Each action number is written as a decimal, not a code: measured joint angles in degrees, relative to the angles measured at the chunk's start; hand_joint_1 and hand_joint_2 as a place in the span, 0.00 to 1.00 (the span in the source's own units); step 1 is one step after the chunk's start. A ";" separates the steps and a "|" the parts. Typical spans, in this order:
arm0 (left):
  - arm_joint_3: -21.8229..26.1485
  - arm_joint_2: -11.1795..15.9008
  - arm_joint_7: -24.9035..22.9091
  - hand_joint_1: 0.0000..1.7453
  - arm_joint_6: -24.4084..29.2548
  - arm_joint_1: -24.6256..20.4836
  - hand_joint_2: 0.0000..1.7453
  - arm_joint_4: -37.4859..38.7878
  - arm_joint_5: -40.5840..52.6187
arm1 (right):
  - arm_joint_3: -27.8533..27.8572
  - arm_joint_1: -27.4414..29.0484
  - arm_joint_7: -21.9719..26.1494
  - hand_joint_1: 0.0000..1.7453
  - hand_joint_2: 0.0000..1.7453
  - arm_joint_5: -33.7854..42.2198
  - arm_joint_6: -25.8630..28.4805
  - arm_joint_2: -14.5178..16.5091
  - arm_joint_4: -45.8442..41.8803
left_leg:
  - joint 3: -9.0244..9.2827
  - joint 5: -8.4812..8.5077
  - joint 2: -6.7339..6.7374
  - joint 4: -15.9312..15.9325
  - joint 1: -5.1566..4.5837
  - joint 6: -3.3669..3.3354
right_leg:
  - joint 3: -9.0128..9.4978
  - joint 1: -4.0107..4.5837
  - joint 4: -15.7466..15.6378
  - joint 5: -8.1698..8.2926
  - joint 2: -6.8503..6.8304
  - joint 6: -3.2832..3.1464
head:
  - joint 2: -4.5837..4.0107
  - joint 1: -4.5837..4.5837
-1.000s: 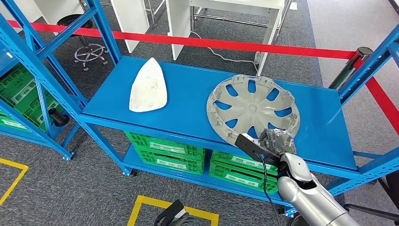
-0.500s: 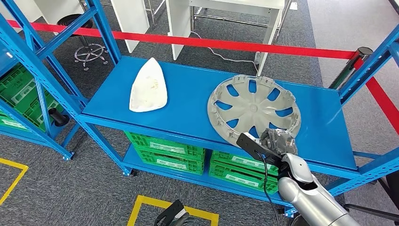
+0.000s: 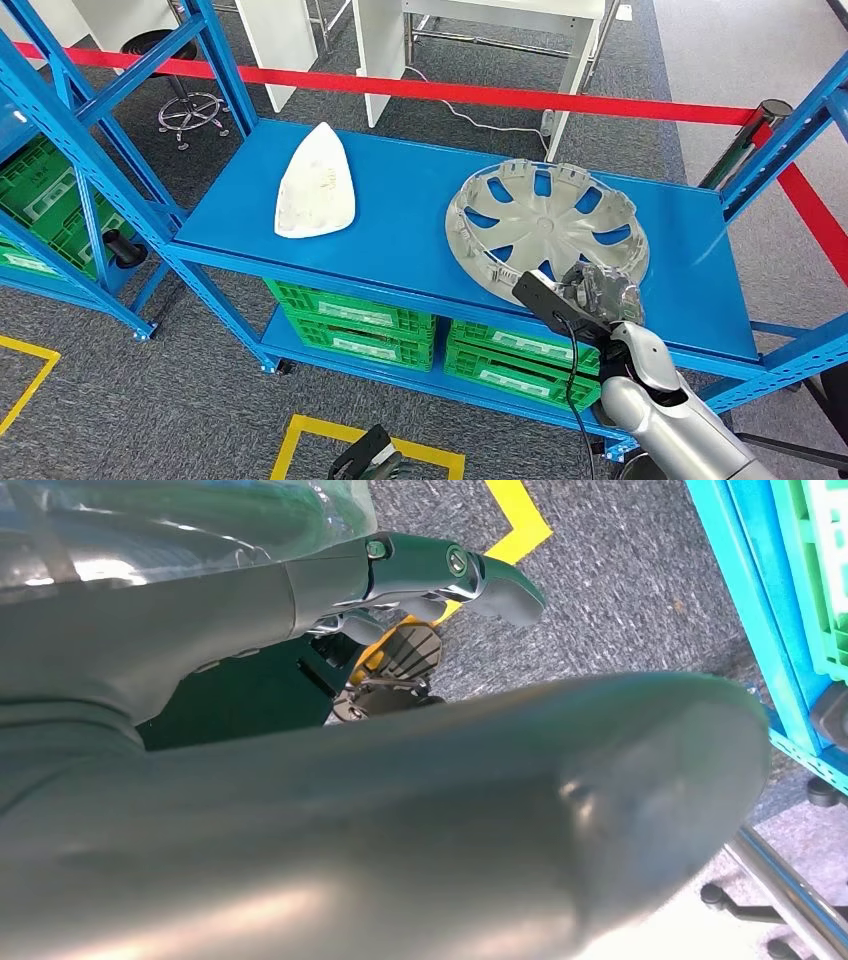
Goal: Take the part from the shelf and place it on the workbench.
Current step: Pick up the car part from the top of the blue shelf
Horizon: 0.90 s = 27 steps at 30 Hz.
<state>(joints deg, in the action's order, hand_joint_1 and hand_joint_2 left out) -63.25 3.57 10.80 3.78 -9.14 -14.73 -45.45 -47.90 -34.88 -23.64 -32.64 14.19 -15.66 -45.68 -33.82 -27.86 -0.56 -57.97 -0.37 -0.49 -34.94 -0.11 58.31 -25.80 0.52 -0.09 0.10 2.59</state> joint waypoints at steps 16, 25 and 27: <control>0.00 -0.01 0.02 0.00 0.00 0.03 0.00 0.00 -0.45 | 2.25 1.44 -0.19 1.00 1.00 1.68 2.74 -2.07 -6.70 | -0.01 0.00 0.00 0.00 0.00 0.00 | -0.01 0.00 0.00 0.00 0.00 0.00 | -0.01 -0.01; 0.00 -0.01 0.08 0.00 0.00 0.04 0.00 0.00 -0.45 | 3.36 1.63 0.14 1.00 1.00 2.35 3.42 -3.35 -10.57 | -0.01 0.00 0.00 0.00 0.00 0.00 | -0.01 0.00 0.00 0.00 0.00 0.00 | 0.01 0.00; 0.00 -0.01 0.14 0.00 0.00 0.03 0.00 0.00 -0.44 | 3.57 1.61 0.14 1.00 1.00 2.46 3.36 -3.57 -11.37 | -0.01 0.00 0.00 0.01 0.00 0.00 | -0.01 0.00 0.00 0.00 0.00 0.00 | 0.00 -0.01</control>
<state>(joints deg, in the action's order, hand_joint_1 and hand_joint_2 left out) -63.25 3.56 10.94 3.78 -9.11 -14.73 -45.88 -44.33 -33.27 -23.50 -30.18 17.55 -19.23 -57.05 -33.83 -27.86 -0.57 -57.97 -0.37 -0.49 -34.95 -0.11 58.31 -25.80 0.53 -0.09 0.10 2.58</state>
